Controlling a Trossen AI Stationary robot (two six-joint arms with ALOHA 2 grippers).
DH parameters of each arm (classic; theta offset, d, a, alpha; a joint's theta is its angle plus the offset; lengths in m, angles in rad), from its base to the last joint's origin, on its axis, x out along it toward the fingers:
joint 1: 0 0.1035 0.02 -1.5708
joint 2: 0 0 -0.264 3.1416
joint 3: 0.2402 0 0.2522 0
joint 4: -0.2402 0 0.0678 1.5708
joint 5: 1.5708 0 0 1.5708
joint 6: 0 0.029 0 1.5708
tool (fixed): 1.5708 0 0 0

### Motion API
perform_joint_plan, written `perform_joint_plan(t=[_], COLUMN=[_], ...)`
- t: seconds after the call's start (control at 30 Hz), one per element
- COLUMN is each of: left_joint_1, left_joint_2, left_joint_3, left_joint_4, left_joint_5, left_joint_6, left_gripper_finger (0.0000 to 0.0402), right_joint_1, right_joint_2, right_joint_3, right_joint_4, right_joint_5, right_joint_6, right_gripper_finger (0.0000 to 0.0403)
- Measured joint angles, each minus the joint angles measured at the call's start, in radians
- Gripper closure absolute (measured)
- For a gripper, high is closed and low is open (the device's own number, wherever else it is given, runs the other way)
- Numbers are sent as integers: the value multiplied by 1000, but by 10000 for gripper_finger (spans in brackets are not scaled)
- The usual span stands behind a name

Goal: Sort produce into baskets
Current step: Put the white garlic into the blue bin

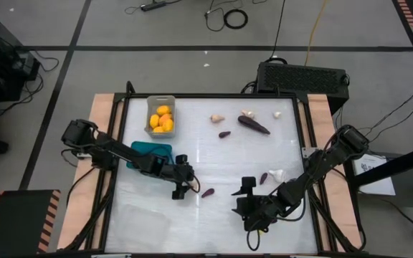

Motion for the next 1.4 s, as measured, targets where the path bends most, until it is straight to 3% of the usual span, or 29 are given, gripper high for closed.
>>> perform_joint_plan(t=[0.3, 0.77, 0.97, 1.2, 1.4], left_joint_1=[0, 0, 0, 1, 2], left_joint_2=[7, -36, -168, -322, -400], left_joint_3=[0, 27, 141, 192, 191], left_joint_4=[0, -12, -282, -678, -989], left_joint_5=[0, 30, 38, -158, -215], left_joint_6=[-7, -22, -38, -165, -339], left_gripper_finger=[125, 219, 221, 222, 222], right_joint_1=[0, 0, -2, -2, -2], right_joint_2=[0, 0, 1, 1, 1], right_joint_3=[0, 0, 0, 0, 0], right_joint_4=[12, 13, 23, 34, 38], right_joint_5=[0, 6, 7, 7, 7], right_joint_6=[-6, -5, -6, -5, -33], right_gripper_finger=[151, 151, 151, 151, 151])
